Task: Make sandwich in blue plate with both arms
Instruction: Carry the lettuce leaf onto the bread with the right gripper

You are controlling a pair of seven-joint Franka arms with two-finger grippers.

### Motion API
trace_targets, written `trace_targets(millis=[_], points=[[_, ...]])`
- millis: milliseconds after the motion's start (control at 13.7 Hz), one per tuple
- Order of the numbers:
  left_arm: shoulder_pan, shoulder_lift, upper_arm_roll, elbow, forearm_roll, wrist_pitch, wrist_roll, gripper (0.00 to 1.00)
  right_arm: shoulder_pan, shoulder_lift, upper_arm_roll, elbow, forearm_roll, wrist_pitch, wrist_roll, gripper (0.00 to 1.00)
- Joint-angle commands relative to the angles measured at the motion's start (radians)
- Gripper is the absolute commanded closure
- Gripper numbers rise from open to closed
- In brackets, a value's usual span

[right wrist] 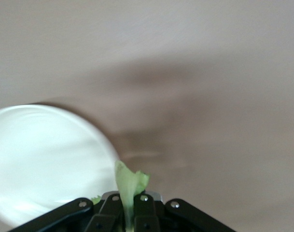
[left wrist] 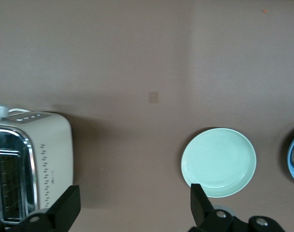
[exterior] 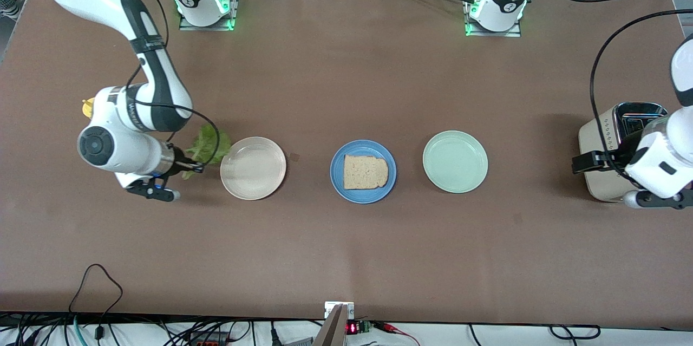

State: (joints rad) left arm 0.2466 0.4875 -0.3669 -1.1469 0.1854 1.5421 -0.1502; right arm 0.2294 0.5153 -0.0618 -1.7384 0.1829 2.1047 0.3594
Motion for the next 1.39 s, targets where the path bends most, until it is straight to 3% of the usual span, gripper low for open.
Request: trace_targets(millis=[0, 146, 292, 877, 1024, 1316], points=[[-0.134, -0.101, 0.216, -0.063, -0.131, -0.013, 0.034, 0.00, 0.092, 0.020, -0.004, 0.039, 0.090, -0.008, 0.207, 1.00], [-0.191, -0.182, 0.305, -0.178, -0.188, 0.028, 0.037, 0.00, 0.149, 0.064, -0.004, 0.098, 0.101, -0.003, 0.382, 1.00], [-0.193, -0.227, 0.296, -0.241, -0.179, 0.035, 0.035, 0.00, 0.215, 0.123, -0.004, 0.172, 0.134, 0.000, 0.537, 1.00], [-0.188, -0.219, 0.292, -0.243, -0.178, 0.036, 0.035, 0.00, 0.361, 0.250, -0.003, 0.252, 0.364, 0.279, 0.842, 1.00], [-0.184, -0.222, 0.290, -0.247, -0.185, 0.024, 0.023, 0.00, 0.386, 0.293, 0.008, 0.328, 0.437, 0.288, 0.892, 1.00], [-0.191, -0.221, 0.290, -0.243, -0.187, 0.030, 0.026, 0.00, 0.436, 0.341, 0.008, 0.367, 0.440, 0.343, 0.984, 1.00]])
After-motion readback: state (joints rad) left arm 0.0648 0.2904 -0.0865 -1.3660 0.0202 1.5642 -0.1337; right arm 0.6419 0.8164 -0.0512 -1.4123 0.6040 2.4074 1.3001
